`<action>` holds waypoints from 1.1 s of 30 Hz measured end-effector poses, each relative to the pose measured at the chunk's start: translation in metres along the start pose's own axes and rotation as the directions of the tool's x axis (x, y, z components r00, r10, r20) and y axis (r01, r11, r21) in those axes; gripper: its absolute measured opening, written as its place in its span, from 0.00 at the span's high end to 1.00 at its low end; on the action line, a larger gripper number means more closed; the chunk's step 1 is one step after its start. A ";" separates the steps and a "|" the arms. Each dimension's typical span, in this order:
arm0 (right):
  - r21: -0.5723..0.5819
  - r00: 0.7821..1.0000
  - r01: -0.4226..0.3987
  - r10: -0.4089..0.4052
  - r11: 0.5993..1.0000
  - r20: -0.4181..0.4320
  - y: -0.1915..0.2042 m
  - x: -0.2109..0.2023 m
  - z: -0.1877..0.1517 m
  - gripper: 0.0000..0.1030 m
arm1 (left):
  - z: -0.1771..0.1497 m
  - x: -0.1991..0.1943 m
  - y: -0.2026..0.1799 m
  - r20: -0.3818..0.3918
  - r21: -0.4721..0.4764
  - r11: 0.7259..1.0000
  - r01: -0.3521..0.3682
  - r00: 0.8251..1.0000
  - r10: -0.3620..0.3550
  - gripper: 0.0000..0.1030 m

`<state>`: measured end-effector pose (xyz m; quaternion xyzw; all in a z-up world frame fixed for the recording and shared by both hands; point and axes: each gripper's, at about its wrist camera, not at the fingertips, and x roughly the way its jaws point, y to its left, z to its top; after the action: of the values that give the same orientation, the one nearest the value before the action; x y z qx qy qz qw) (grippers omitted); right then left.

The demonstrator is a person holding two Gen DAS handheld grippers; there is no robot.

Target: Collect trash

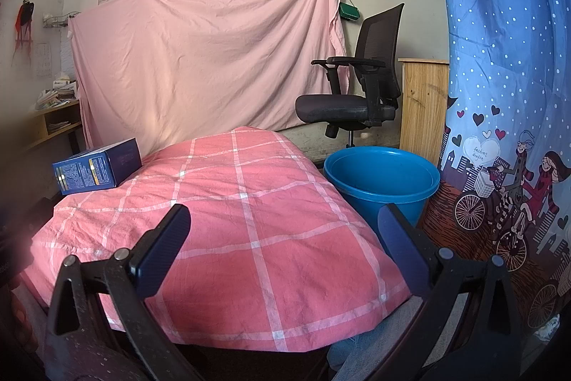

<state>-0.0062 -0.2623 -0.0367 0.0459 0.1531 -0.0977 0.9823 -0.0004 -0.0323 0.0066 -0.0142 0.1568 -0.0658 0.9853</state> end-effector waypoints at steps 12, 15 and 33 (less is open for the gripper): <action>0.001 1.000 0.000 0.000 1.000 0.000 0.000 0.000 0.000 0.00 | 0.000 0.000 0.000 0.001 0.000 1.000 0.000 1.000 0.000 0.01; 0.002 1.000 0.000 0.000 1.000 0.001 -0.001 0.000 -0.001 0.00 | 0.000 0.000 0.000 0.001 0.001 1.000 0.000 1.000 0.000 0.01; 0.003 1.000 -0.001 0.001 1.000 0.001 -0.001 0.000 0.000 0.00 | -0.001 -0.002 -0.002 0.002 0.002 1.000 0.000 1.000 0.000 0.01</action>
<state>-0.0069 -0.2635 -0.0370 0.0471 0.1525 -0.0975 0.9824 -0.0026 -0.0337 0.0058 -0.0133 0.1556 -0.0660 0.9855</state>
